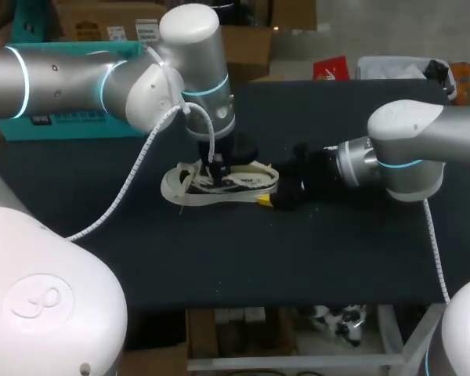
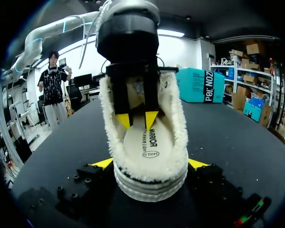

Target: Open the shoe tongue, take the insole out of the shoe, put the insole back into the shoe, and pack the shoe into the shoebox

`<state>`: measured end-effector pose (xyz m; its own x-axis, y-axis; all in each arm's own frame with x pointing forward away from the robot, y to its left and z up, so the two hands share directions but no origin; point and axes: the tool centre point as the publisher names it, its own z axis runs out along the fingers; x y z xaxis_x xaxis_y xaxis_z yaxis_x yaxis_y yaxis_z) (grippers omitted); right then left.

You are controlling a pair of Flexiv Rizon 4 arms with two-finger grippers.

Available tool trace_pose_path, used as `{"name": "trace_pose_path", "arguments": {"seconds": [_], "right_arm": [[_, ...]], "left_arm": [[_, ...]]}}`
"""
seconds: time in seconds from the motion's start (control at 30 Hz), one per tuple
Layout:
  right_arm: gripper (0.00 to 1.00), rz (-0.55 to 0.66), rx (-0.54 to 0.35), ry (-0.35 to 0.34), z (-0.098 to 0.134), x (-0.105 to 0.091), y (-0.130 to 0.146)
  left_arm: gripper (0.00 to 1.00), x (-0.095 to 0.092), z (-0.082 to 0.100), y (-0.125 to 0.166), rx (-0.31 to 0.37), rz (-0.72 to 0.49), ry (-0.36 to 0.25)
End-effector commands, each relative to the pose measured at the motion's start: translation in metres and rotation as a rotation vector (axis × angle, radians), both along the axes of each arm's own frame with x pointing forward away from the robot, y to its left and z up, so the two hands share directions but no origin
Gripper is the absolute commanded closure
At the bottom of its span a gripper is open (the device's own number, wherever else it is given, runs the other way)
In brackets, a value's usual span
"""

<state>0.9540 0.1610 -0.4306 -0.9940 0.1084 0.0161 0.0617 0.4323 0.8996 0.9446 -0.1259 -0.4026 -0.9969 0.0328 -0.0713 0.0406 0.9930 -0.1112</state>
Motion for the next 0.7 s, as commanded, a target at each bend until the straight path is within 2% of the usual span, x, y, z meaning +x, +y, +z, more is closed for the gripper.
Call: {"name": "trace_pose_path", "arguments": {"seconds": [0.03, 0.13, 0.27, 0.3, 0.37, 0.53, 0.7], "right_arm": [[1.00, 0.004, 0.004, 0.001, -0.002, 0.001, -0.003], [1.00, 0.004, 0.004, 0.001, -0.002, 0.001, -0.003], [1.00, 0.004, 0.004, 0.001, -0.002, 0.001, -0.003], [1.00, 0.004, 0.004, 0.001, -0.002, 0.001, -0.003], [1.00, 0.004, 0.004, 0.001, -0.002, 0.001, -0.003], [1.00, 0.004, 0.004, 0.001, -0.002, 0.001, -0.003], [1.00, 0.004, 0.004, 0.001, -0.002, 0.001, -0.003]], "left_arm": [[0.69, 0.011, -0.070, -0.004, 0.005, 0.007, -0.067], [0.69, 0.018, -0.074, -0.007, 0.012, 0.005, -0.098], [0.77, 0.029, -0.081, -0.011, 0.012, 0.004, -0.111], [0.81, 0.032, -0.082, -0.011, 0.012, 0.003, -0.112], [1.00, 0.038, -0.084, -0.011, 0.012, 0.005, -0.116], [1.00, 0.046, -0.079, -0.008, 0.009, 0.010, -0.118], [1.00, 0.043, -0.057, -0.006, -0.029, -0.008, -0.104]]}}
